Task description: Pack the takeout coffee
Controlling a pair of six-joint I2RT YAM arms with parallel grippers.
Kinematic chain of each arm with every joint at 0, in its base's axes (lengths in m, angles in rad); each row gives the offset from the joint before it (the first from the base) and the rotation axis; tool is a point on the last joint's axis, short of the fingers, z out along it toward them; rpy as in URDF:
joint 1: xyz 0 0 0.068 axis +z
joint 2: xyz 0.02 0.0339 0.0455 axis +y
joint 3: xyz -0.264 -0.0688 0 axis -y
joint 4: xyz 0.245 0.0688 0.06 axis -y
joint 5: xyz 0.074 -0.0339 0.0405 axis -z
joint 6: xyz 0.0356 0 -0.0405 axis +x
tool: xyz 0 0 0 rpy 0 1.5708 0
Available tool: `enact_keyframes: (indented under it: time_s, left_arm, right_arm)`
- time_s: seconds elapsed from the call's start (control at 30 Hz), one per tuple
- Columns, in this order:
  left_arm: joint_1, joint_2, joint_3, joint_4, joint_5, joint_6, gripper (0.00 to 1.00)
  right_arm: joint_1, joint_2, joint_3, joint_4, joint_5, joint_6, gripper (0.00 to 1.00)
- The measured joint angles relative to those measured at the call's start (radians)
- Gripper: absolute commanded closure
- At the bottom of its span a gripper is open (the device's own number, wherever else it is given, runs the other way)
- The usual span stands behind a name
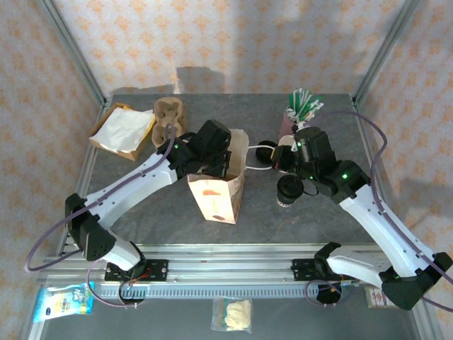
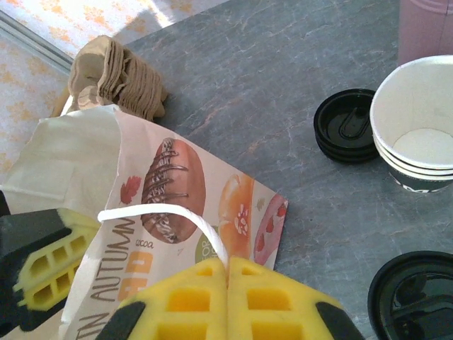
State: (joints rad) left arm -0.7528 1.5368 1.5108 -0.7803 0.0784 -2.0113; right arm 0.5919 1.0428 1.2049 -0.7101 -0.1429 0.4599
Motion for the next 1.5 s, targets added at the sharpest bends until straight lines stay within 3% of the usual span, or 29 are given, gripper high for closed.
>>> enact_keyframes:
  time_s: [0.33,1.0,1.5]
  left_arm:
    - [-0.009,0.119,0.06,-0.13,-0.062,-0.014,1.0]
    - [-0.044,0.187,-0.106,-0.009,-0.035,-0.015,1.0]
    - [-0.046,0.274,-0.119,0.003,0.009,-0.016,1.0]
  right_arm:
    - [0.0,-0.001,0.0,0.001,-0.003,0.0,1.0]
    - [0.0,-0.001,-0.008,0.014,-0.007,-0.001,1.0]
    - [0.0,-0.013,-0.018,0.015,-0.004,-0.003,1.0]
